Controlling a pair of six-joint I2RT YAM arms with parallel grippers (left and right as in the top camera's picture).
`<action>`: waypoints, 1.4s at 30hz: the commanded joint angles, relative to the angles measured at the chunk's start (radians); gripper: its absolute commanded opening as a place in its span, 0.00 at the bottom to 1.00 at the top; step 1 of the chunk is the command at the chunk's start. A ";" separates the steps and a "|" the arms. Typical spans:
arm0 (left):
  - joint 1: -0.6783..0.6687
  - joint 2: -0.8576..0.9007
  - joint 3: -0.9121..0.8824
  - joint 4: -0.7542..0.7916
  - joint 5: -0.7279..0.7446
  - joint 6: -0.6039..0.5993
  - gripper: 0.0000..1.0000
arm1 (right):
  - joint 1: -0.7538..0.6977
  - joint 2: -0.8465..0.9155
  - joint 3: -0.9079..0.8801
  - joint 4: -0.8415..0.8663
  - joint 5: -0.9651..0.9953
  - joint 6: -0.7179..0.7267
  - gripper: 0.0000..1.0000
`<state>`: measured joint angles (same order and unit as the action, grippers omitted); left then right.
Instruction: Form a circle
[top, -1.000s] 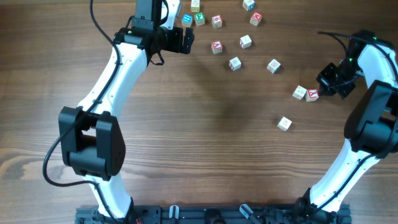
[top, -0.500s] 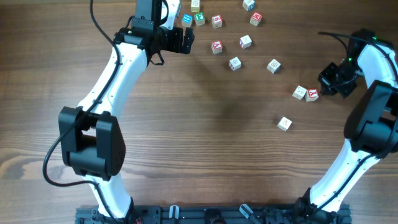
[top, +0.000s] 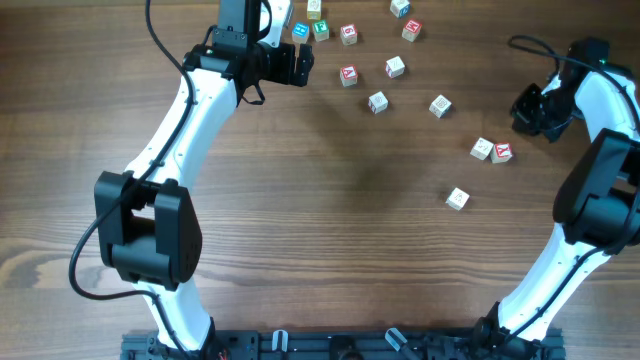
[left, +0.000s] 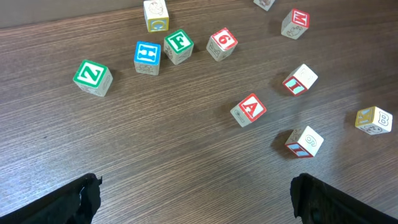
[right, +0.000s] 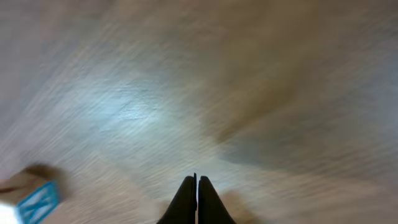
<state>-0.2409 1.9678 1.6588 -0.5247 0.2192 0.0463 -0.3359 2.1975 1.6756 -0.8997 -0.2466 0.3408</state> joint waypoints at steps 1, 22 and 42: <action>-0.004 0.009 -0.005 0.003 0.019 -0.003 1.00 | 0.045 0.011 -0.002 0.009 -0.121 -0.070 0.04; -0.004 0.009 -0.005 -0.015 0.019 -0.003 1.00 | 0.131 0.011 -0.002 -0.108 0.065 -0.027 0.05; -0.004 0.009 -0.005 -0.015 0.019 -0.003 1.00 | 0.132 0.011 -0.002 -0.116 -0.029 0.089 0.04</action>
<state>-0.2409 1.9678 1.6588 -0.5392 0.2192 0.0463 -0.2043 2.1979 1.6756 -1.0103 -0.2504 0.4091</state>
